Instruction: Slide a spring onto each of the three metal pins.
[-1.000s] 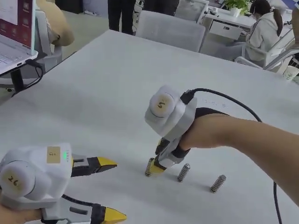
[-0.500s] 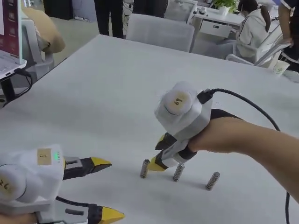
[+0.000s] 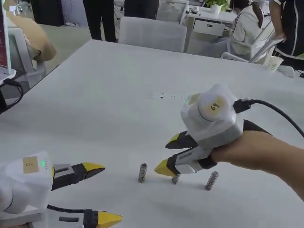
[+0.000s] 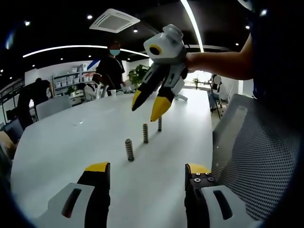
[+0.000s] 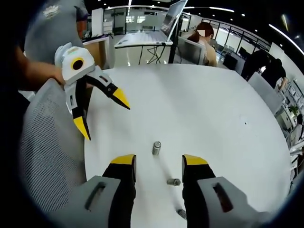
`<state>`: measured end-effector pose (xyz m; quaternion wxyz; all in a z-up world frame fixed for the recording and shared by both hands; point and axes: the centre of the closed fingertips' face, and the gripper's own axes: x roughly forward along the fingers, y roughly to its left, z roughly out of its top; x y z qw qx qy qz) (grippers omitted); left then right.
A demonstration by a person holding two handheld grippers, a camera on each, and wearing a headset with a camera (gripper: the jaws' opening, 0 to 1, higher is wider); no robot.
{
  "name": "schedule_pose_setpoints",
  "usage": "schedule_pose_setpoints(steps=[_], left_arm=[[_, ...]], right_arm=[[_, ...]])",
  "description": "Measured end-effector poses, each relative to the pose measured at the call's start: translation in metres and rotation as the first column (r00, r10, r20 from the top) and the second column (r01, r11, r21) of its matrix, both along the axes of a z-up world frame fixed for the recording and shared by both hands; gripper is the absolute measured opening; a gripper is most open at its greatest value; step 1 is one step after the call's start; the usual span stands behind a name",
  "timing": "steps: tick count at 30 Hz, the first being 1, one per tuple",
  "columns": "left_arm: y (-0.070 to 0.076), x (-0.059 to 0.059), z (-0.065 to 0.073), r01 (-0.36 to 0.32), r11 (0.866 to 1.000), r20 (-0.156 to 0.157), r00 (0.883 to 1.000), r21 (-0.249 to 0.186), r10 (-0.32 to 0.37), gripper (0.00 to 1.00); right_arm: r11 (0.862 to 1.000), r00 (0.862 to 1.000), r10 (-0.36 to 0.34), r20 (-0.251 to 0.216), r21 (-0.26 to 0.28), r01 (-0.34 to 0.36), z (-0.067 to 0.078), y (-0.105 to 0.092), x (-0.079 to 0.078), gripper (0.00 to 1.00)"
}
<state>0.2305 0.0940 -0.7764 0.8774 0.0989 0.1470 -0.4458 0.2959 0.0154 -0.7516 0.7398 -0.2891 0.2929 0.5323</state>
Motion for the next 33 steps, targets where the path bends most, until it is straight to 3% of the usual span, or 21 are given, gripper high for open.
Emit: schedule_pose_setpoints(steps=[8, 13, 17, 28, 33], left_arm=[[-0.004, 0.001, 0.007, -0.005, 1.0, 0.001, 1.0, -0.016, 0.005, 0.59], [-0.007, 0.001, 0.01, -0.003, 1.0, 0.003, 1.0, -0.016, 0.003, 0.6], [-0.009, 0.002, 0.013, -0.003, 1.0, 0.004, 1.0, -0.019, 0.003, 0.6], [-0.013, 0.003, 0.016, -0.006, 0.999, 0.003, 1.0, -0.032, 0.006, 0.61], [-0.011, 0.002, 0.019, -0.011, 0.999, 0.0, 1.0, -0.049, 0.011, 0.62]], right_arm=[[0.987, 0.995, -0.086, 0.042, 0.139, 0.08, 0.022, -0.02, 0.001, 0.43], [0.973, 0.988, -0.133, 0.08, 0.202, 0.114, 0.03, -0.035, 0.001, 0.45], [0.952, 0.978, -0.188, 0.091, 0.264, 0.158, 0.037, -0.053, -0.001, 0.48], [0.916, 0.959, -0.264, 0.105, 0.337, 0.215, 0.025, -0.092, -0.015, 0.53], [0.885, 0.944, -0.314, 0.097, 0.39, 0.255, 0.016, -0.108, -0.018, 0.56]])
